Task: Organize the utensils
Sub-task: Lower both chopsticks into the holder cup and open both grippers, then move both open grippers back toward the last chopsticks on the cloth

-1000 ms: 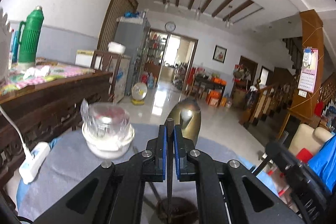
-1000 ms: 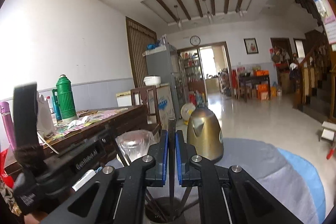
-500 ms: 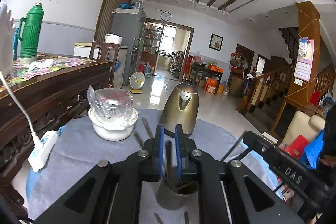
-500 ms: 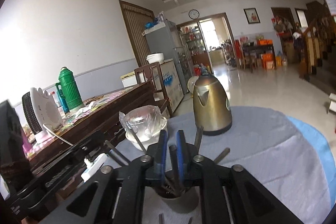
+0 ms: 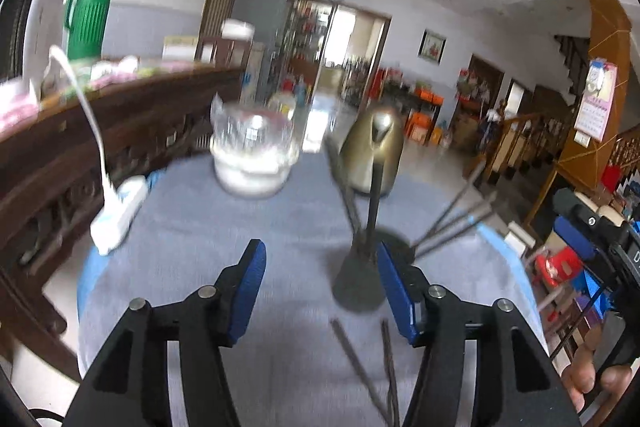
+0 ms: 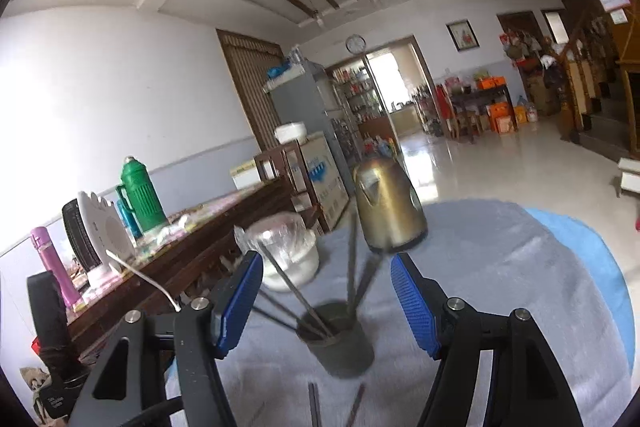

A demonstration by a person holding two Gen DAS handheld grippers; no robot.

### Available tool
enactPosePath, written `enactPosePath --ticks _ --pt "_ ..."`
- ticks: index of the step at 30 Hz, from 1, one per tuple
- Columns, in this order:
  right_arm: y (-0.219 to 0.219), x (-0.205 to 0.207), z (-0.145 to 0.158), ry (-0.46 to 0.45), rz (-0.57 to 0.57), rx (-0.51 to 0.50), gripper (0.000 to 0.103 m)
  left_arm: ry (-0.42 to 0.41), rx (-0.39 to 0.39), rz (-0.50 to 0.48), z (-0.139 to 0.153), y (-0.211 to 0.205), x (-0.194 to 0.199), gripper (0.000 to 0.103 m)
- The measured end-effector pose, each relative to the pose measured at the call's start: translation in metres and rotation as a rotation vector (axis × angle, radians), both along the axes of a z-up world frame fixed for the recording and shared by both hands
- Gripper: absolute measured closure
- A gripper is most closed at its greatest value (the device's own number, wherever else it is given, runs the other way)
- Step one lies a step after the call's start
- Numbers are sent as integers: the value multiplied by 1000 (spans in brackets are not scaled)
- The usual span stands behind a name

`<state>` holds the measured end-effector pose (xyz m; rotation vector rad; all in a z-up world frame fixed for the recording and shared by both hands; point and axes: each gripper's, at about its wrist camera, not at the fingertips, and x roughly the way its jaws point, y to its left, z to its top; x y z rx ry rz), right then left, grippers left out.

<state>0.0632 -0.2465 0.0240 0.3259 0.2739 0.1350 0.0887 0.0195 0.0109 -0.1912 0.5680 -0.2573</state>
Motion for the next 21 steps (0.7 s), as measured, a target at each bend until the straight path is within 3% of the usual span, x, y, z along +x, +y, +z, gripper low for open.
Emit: enactPosePath --ticks 2,6,7,15,21 --pt "-2 -4 -11 38 1 -7 35 60 17 -3 -14 -3 -1 44" --pt "-3 -8 -35 126 9 -27 60 130 40 3 -32 -6 -5 44" --pt "-5 -8 -40 146 9 -27 62 143 49 6 -36 -7 -5 44" --pt "-18 -10 -79 283 10 3 63 214 166 5 -55 -17 -10 44" --pt "-23 -7 -91 338 16 32 63 237 216 7 -62 -22 -8 44"
